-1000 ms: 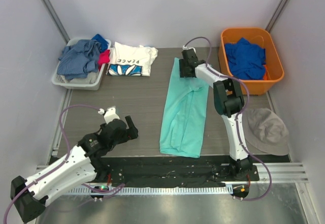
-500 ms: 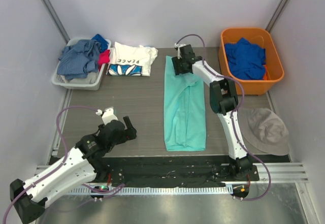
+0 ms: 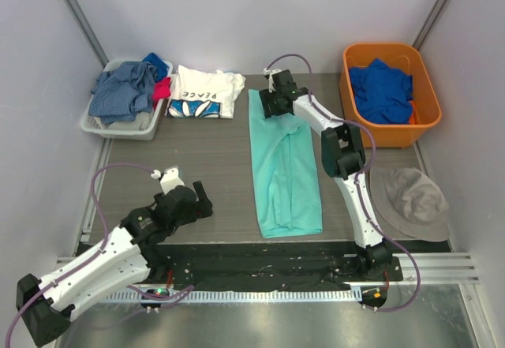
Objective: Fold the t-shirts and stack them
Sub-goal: Fold the tshirt
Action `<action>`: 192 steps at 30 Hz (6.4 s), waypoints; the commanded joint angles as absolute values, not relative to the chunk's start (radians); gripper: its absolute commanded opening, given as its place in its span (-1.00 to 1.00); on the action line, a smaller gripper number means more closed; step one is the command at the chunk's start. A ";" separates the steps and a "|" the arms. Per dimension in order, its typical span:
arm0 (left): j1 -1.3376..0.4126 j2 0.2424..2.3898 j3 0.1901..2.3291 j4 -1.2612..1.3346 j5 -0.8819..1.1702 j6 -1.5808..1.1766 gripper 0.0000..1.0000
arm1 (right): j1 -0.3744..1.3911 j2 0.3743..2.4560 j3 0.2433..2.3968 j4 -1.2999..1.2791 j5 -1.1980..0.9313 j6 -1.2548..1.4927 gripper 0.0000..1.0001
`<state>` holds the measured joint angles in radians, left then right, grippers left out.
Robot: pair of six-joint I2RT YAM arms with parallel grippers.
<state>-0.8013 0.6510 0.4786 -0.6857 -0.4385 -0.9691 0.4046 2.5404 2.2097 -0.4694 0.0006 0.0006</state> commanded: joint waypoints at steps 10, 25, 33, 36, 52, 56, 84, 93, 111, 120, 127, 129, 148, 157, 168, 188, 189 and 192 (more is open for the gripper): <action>-0.804 0.597 0.472 -0.692 -0.474 -0.992 1.00 | 0.423 2.609 2.246 -0.518 0.077 0.199 0.35; -0.804 0.658 0.529 -0.592 -0.463 -0.942 0.99 | 0.425 2.157 2.051 -0.434 0.072 0.228 0.40; -0.850 0.997 0.557 -0.289 -0.325 -0.962 0.99 | 0.425 1.583 1.318 -0.456 0.249 0.475 0.56; -0.948 1.081 0.572 -0.223 -0.368 -1.002 0.99 | 0.457 1.343 1.079 -0.452 0.270 0.552 0.99; -1.387 1.506 0.729 -0.038 -0.552 -1.253 0.99 | 0.482 0.855 0.697 -0.689 0.278 0.701 0.99; -1.394 1.471 0.696 -0.037 -0.575 -1.279 0.99 | 0.482 0.851 0.678 -0.683 0.270 0.692 0.99; -1.396 1.459 0.607 -0.169 -0.695 -1.433 0.61 | 0.482 0.891 0.666 -0.658 0.227 0.675 1.00; -1.396 1.554 0.643 -0.086 -0.643 -1.424 0.34 | 0.482 0.888 0.664 -0.669 0.204 0.680 0.99; -1.416 1.494 0.635 -0.145 -0.633 -1.424 -1.00 | 0.483 0.873 0.643 -0.660 0.195 0.699 0.99; -1.390 1.335 0.644 -0.439 -0.762 -1.425 -1.00 | 0.498 0.883 0.609 -0.658 0.163 0.729 0.99; -1.387 1.350 0.646 -0.430 -0.741 -1.419 -1.00 | 0.641 0.887 0.591 -0.681 0.184 0.821 0.84; -1.387 1.362 0.652 -0.422 -0.735 -1.417 -1.00 | 0.695 0.887 0.583 -0.681 0.183 0.860 0.71; -1.387 1.413 0.680 -0.387 -0.706 -1.387 -1.00 | 0.862 0.864 0.431 -0.594 0.172 1.035 0.13; -1.387 1.405 0.670 -0.385 -0.700 -1.385 -1.00 | 0.911 0.923 0.423 -0.512 0.158 1.075 0.12; -1.387 1.408 0.670 -0.373 -0.695 -1.381 -1.00 | 0.974 0.957 0.387 -0.460 0.153 1.129 -0.91; -1.231 1.224 0.776 -0.387 -0.772 -1.145 -1.00 | 0.980 0.960 0.684 -0.575 0.517 1.069 -0.99; -1.214 1.236 0.788 -0.376 -0.764 -1.125 -1.00 | 0.974 0.997 0.704 -0.569 0.550 1.059 -0.98; -1.149 1.267 0.816 -0.319 -0.729 -1.042 -1.00 | 0.939 1.051 0.778 -0.543 0.580 0.994 -0.99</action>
